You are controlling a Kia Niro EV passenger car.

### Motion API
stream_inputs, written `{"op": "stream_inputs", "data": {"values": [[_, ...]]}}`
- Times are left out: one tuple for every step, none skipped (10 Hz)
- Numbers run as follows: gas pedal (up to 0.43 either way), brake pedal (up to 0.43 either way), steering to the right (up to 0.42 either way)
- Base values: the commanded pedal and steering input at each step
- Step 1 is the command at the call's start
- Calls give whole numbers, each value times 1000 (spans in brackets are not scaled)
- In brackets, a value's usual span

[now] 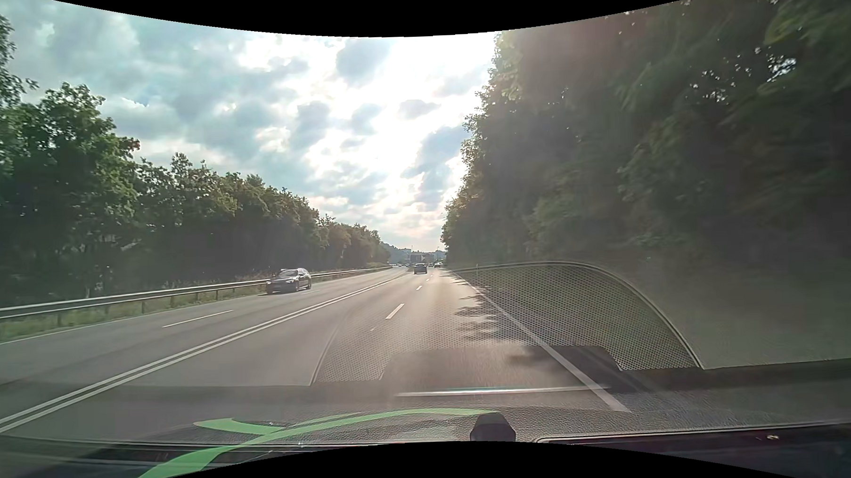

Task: Follow the waypoints while adhering to traffic rules and regulations

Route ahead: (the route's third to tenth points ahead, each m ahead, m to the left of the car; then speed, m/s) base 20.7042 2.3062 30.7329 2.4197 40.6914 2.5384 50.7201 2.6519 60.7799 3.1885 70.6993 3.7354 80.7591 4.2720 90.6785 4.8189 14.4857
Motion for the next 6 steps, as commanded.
{"op": "stream_inputs", "data": {"values": [[130, 0, -4], [130, 0, -4], [130, 0, -4], [138, 0, -4], [138, 0, -4], [150, 0, -4]]}}
